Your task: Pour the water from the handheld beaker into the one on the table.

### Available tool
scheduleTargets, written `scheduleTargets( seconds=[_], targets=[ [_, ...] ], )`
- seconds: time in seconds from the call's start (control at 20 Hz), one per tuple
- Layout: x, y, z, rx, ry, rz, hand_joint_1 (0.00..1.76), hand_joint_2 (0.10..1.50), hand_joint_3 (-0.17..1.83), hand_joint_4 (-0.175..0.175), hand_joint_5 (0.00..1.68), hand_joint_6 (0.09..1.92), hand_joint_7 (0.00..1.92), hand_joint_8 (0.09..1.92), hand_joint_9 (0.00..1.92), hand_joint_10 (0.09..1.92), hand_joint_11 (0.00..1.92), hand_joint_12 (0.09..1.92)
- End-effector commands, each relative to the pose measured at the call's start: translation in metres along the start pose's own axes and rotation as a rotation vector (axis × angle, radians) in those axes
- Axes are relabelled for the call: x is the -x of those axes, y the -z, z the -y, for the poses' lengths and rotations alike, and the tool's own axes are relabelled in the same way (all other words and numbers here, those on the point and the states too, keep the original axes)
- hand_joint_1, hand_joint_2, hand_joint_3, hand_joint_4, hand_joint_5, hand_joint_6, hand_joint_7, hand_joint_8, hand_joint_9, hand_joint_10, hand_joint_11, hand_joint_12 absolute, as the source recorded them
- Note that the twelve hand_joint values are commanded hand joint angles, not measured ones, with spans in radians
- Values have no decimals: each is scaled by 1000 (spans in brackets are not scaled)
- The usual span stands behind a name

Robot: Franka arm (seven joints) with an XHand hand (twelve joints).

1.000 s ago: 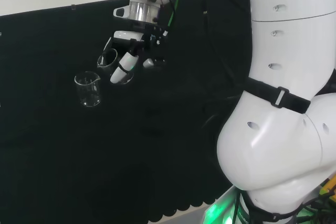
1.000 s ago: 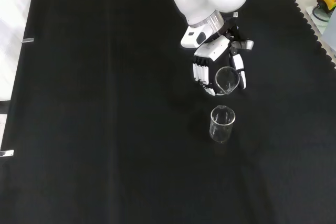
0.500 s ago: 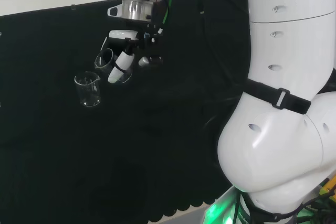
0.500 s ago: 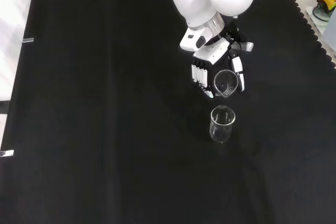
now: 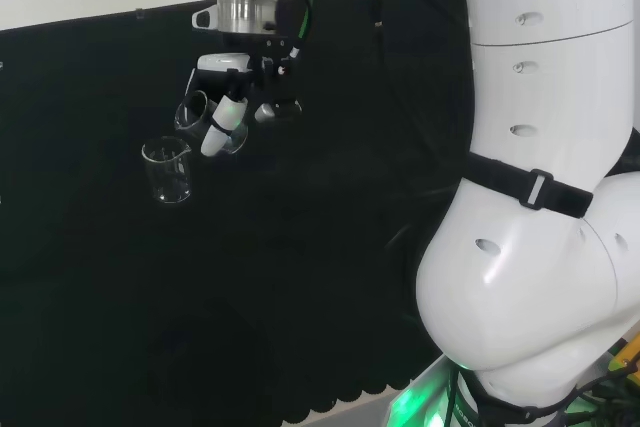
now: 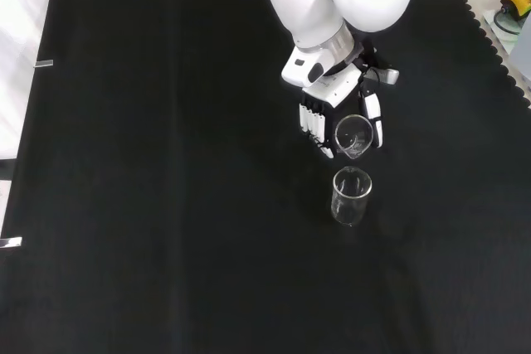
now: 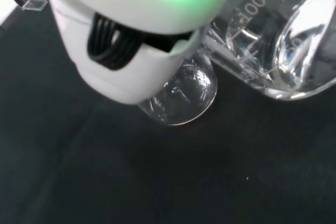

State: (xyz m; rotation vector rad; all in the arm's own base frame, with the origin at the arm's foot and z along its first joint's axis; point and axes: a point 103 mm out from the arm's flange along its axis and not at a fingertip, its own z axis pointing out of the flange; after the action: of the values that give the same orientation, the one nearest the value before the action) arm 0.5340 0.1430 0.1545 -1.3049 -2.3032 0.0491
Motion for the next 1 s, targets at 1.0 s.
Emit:
scheduleTargets(
  seconds=[1.0],
  targets=[
    [-6,4,-4,-76,-73,132,1421,952,-5,-175,1316,405,1412,367,1351,327,998,890]
  ],
)
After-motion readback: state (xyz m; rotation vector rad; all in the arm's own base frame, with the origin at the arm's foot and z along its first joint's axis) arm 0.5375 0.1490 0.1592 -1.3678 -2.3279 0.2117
